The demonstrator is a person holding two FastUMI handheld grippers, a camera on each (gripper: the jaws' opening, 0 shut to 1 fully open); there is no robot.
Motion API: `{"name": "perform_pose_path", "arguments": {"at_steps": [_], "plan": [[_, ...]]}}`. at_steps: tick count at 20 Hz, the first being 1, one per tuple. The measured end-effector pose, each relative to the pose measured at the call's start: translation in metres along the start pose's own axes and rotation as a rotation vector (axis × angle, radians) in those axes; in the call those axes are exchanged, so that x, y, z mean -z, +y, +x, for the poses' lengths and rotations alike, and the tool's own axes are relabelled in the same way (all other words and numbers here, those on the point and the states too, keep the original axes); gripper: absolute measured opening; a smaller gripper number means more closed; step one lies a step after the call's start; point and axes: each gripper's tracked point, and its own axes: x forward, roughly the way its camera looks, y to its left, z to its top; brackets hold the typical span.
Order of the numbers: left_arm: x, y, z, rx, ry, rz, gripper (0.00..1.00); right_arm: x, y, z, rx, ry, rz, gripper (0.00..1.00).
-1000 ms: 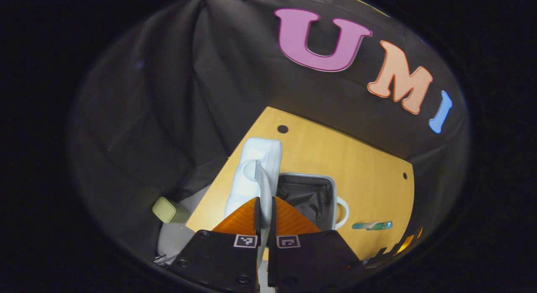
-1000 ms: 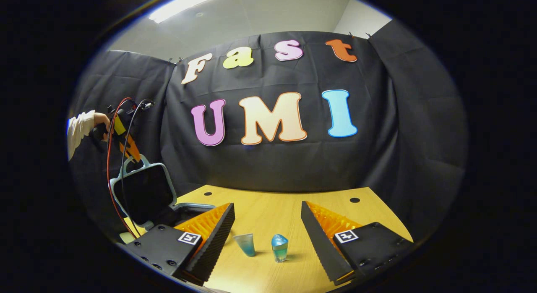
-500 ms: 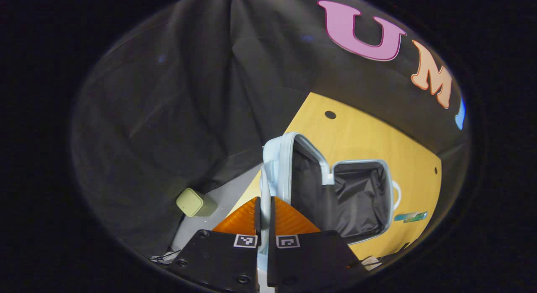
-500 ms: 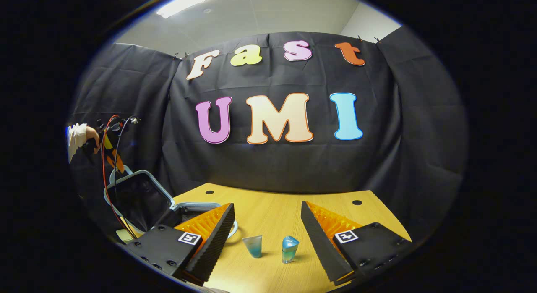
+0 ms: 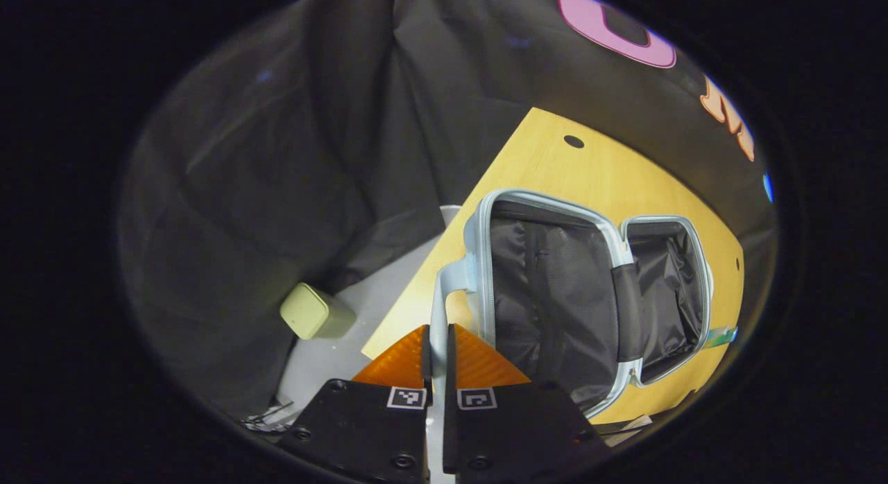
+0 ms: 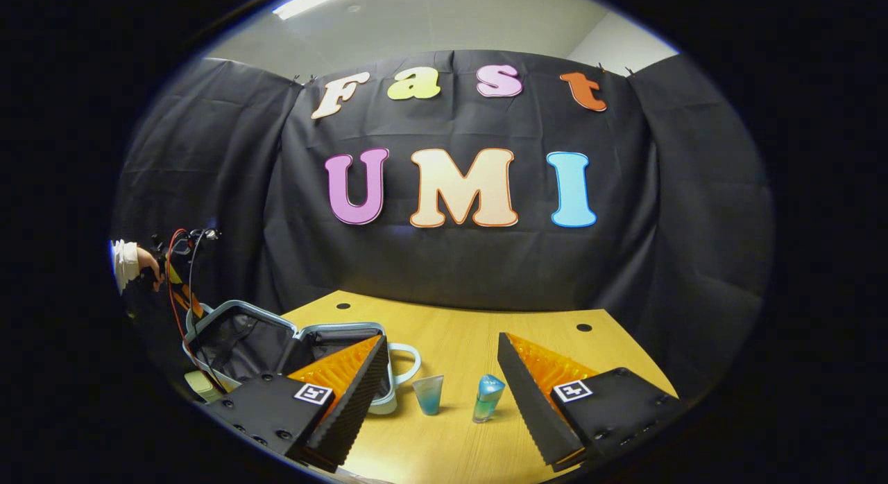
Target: First open the suitcase, pack the skin care products into it, and then close the suitcase.
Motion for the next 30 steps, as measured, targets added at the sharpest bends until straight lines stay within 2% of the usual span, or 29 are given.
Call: {"name": "perform_pose_path", "arguments": {"at_steps": [3,9,11,12,14,16,18,21,25,30], "plan": [[0.023,-0.001,0.018,0.037,0.044,-0.04,0.02,0.002,0.009,-0.008,0.0,0.0,-0.005,0.99],[0.03,0.01,0.03,0.032,0.045,-0.083,0.06,-0.001,0.016,-0.015,0.003,0.002,-0.018,0.99],[0.024,0.009,0.031,0.054,0.018,-0.088,0.09,-0.003,0.018,-0.014,-0.001,-0.006,-0.014,0.99],[0.025,0.006,0.026,0.063,0.008,-0.087,0.23,-0.003,0.019,-0.013,-0.003,-0.006,-0.016,0.99],[0.016,0.0,0.011,0.07,-0.035,-0.064,0.61,0.0,0.016,-0.012,-0.005,-0.002,-0.018,0.99],[0.0,-0.003,-0.009,0.032,-0.121,-0.01,1.0,0.001,0.013,-0.011,-0.002,-0.002,-0.016,0.99],[-0.011,-0.024,-0.032,0.014,-0.215,0.051,0.96,-0.001,0.008,-0.011,-0.003,-0.008,-0.01,0.99],[-0.015,-0.08,-0.071,0.084,-0.298,0.099,0.96,-0.002,-0.005,-0.007,-0.005,-0.006,0.008,0.99],[-0.007,-0.181,-0.112,0.219,-0.377,0.192,0.96,-0.004,-0.023,-0.005,-0.015,-0.002,0.015,1.0],[0.015,-0.33,-0.145,0.452,-0.475,0.303,0.96,0.016,-0.048,0.0,-0.044,0.048,0.018,0.99]]}}
